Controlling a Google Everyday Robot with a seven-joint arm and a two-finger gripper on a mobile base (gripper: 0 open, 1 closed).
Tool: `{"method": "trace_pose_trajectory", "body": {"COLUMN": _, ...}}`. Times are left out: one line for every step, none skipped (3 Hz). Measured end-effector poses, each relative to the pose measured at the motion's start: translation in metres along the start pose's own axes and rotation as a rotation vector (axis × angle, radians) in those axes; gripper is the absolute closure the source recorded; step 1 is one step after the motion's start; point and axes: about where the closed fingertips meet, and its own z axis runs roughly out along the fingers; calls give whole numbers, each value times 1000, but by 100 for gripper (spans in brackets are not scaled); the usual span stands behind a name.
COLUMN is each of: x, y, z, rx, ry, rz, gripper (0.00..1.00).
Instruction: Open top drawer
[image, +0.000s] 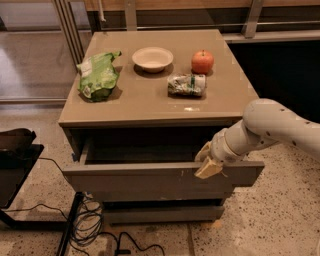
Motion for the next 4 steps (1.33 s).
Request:
{"method": "trace_pose_trajectory", "body": {"x": 5, "y": 32, "z": -8, "rx": -6, "ry": -7, "rz": 18, "gripper": 100}}
{"method": "trace_pose_trajectory", "body": {"x": 5, "y": 32, "z": -8, "rx": -6, "ry": -7, "rz": 18, "gripper": 81}}
{"method": "trace_pose_trajectory", "body": {"x": 5, "y": 32, "z": -8, "rx": -6, "ry": -7, "rz": 18, "gripper": 58}}
{"method": "trace_pose_trajectory", "body": {"x": 5, "y": 32, "z": -8, "rx": -6, "ry": -7, "rz": 18, "gripper": 35}}
